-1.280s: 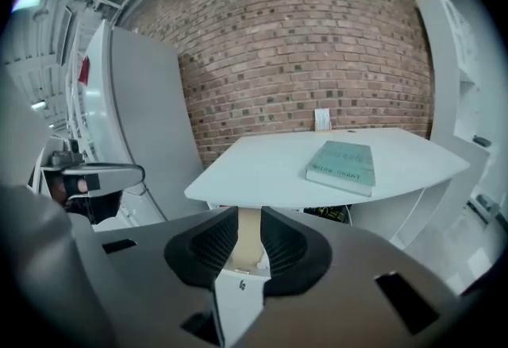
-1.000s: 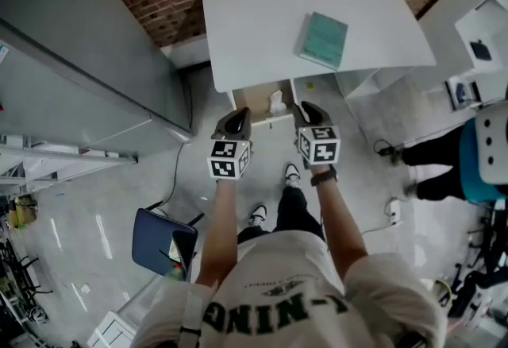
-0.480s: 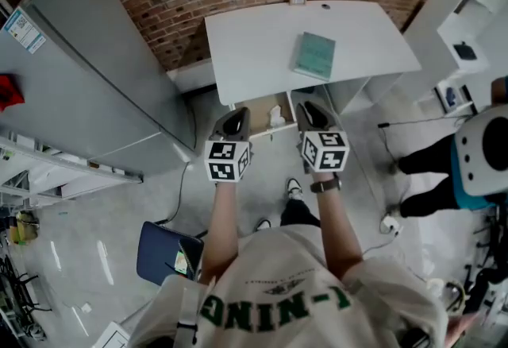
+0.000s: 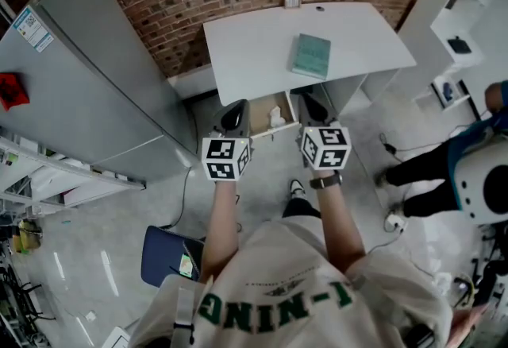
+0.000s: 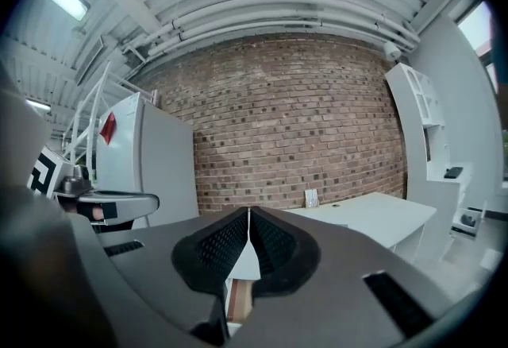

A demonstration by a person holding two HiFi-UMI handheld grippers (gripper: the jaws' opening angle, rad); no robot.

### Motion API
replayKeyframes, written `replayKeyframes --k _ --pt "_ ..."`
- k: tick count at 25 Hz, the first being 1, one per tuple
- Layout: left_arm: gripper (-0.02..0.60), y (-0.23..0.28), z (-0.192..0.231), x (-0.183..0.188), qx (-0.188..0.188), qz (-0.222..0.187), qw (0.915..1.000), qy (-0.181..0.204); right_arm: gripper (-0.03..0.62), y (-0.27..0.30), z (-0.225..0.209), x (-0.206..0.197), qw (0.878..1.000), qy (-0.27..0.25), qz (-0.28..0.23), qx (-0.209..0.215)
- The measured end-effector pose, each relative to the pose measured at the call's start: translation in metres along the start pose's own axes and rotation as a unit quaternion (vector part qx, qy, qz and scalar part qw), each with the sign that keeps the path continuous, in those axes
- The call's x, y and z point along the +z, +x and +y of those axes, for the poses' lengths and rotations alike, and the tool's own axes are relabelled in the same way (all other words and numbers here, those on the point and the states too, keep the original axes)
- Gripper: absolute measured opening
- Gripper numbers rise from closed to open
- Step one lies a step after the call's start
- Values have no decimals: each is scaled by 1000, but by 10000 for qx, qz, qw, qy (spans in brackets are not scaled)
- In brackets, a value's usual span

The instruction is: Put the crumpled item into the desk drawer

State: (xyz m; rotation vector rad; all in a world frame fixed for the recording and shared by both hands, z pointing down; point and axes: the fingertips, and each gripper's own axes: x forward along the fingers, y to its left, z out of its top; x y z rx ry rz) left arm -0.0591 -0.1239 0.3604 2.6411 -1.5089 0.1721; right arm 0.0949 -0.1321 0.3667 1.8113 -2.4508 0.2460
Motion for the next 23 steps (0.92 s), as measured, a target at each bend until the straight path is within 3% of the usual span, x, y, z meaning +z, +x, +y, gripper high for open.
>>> replayKeyframes --k 10,18,23 --pt "-2 -13 11 2 138 -46 9999 9 8 -7 2 -4 10000 42 -83 23" --pt "-2 -2 15 -18 295 6 9993 -238 8 10 -2 -30 9994 34 245 258" --pt "-2 22 32 -35 474 154 9979 -420 5 49 -19 -76 9914 898 756 578"
